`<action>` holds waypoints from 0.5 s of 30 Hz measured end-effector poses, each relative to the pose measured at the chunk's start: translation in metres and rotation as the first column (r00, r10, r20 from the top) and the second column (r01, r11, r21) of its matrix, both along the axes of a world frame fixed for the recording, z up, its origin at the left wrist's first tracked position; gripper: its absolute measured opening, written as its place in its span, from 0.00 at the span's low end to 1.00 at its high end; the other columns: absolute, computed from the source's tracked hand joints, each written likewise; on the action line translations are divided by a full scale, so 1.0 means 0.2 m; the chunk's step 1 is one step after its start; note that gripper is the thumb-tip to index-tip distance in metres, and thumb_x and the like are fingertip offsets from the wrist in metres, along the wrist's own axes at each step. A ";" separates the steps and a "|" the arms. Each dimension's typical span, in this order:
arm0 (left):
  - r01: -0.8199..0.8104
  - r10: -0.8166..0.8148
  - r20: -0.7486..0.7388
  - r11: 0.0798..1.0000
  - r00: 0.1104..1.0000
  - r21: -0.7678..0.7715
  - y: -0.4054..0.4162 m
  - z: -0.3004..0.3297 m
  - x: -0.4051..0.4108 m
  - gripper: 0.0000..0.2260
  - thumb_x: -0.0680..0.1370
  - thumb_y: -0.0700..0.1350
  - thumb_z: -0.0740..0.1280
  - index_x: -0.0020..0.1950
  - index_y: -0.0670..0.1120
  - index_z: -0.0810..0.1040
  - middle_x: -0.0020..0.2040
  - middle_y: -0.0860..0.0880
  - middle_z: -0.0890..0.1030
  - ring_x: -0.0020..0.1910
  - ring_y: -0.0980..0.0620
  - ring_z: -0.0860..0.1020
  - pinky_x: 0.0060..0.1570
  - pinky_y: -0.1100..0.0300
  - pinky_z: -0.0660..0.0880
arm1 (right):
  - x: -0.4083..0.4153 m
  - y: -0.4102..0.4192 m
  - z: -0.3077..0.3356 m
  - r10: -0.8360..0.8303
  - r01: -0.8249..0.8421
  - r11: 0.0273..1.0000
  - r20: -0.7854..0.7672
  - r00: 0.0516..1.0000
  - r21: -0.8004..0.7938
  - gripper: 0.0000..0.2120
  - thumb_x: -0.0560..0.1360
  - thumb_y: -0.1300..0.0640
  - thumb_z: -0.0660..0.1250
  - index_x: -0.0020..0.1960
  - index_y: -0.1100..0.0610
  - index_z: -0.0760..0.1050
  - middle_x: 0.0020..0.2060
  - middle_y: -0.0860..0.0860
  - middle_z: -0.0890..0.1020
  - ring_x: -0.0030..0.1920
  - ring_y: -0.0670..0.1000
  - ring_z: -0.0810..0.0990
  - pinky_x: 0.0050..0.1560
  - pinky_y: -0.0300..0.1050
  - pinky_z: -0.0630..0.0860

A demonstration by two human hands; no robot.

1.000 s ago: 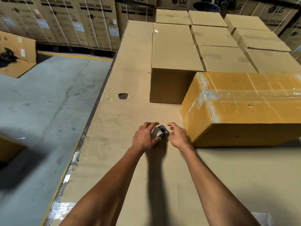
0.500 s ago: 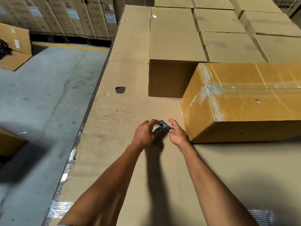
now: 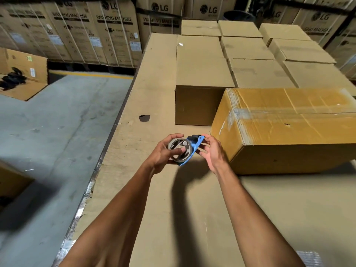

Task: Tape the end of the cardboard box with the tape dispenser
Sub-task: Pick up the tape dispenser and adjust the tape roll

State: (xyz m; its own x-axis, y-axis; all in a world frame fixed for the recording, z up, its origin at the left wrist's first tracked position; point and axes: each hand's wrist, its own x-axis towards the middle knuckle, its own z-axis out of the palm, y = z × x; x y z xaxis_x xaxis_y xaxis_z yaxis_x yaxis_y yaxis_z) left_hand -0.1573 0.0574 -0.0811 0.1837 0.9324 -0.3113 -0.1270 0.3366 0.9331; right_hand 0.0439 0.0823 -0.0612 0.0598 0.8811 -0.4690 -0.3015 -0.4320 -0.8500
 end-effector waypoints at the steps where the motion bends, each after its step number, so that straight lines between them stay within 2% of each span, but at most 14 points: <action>1: 0.010 -0.010 -0.004 1.000 1.000 0.016 0.00 0.03 -0.01 0.23 0.78 0.39 0.80 0.70 0.57 0.82 0.61 0.51 0.87 0.55 0.51 0.87 0.45 0.49 0.85 | 0.00 0.00 0.04 0.004 -0.004 1.000 0.001 1.000 0.016 0.15 0.87 0.56 0.57 0.65 0.59 0.78 0.63 0.60 0.83 0.67 0.61 0.82 0.57 0.54 0.82; 3: 0.019 -0.018 -0.020 0.999 1.000 0.049 -0.01 0.09 -0.03 0.23 0.78 0.40 0.80 0.70 0.58 0.82 0.60 0.51 0.87 0.55 0.50 0.87 0.47 0.47 0.86 | 0.00 -0.01 0.09 0.023 -0.025 0.999 0.035 0.999 0.044 0.16 0.86 0.57 0.58 0.66 0.63 0.79 0.61 0.60 0.84 0.65 0.62 0.83 0.54 0.53 0.83; 6: 0.010 -0.007 -0.038 0.996 0.999 0.088 -0.03 0.16 -0.06 0.24 0.78 0.41 0.80 0.71 0.59 0.82 0.59 0.51 0.88 0.56 0.49 0.86 0.54 0.43 0.86 | 0.02 -0.04 0.15 0.087 -0.101 0.988 0.126 0.988 0.114 0.14 0.86 0.61 0.59 0.66 0.63 0.79 0.63 0.61 0.84 0.61 0.61 0.85 0.64 0.57 0.82; 10: -0.009 0.013 -0.039 0.994 0.999 0.109 -0.08 0.23 -0.08 0.24 0.78 0.42 0.81 0.70 0.60 0.82 0.58 0.52 0.88 0.56 0.51 0.86 0.53 0.50 0.85 | 0.05 -0.11 0.21 0.165 -0.213 0.959 0.241 0.956 0.186 0.12 0.84 0.64 0.65 0.64 0.56 0.81 0.55 0.55 0.85 0.47 0.45 0.87 0.62 0.51 0.84; 12: -0.005 0.010 -0.039 0.993 0.999 0.118 -0.10 0.26 -0.09 0.24 0.78 0.43 0.80 0.71 0.60 0.82 0.58 0.52 0.87 0.57 0.50 0.85 0.54 0.49 0.84 | 0.06 -0.12 0.24 0.171 -0.238 0.953 0.315 0.933 0.188 0.13 0.81 0.65 0.68 0.63 0.54 0.82 0.55 0.55 0.84 0.51 0.48 0.87 0.60 0.50 0.85; 15: 0.000 0.004 -0.037 0.992 0.999 0.129 -0.13 0.28 -0.08 0.24 0.78 0.43 0.80 0.71 0.59 0.82 0.57 0.52 0.87 0.57 0.49 0.85 0.56 0.47 0.84 | 0.08 -0.15 0.29 0.194 -0.285 0.944 0.422 0.886 0.164 0.16 0.77 0.66 0.71 0.62 0.52 0.83 0.53 0.54 0.86 0.51 0.54 0.89 0.59 0.54 0.86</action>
State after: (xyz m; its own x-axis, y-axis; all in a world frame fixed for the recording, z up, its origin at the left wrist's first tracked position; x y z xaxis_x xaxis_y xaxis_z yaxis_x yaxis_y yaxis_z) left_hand -0.1733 0.0310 -0.0243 0.1725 0.9655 -0.1951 -0.0923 0.2131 0.9727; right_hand 0.0608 0.0519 -0.0035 -0.0266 0.9683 -0.2484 0.1677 -0.2407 -0.9560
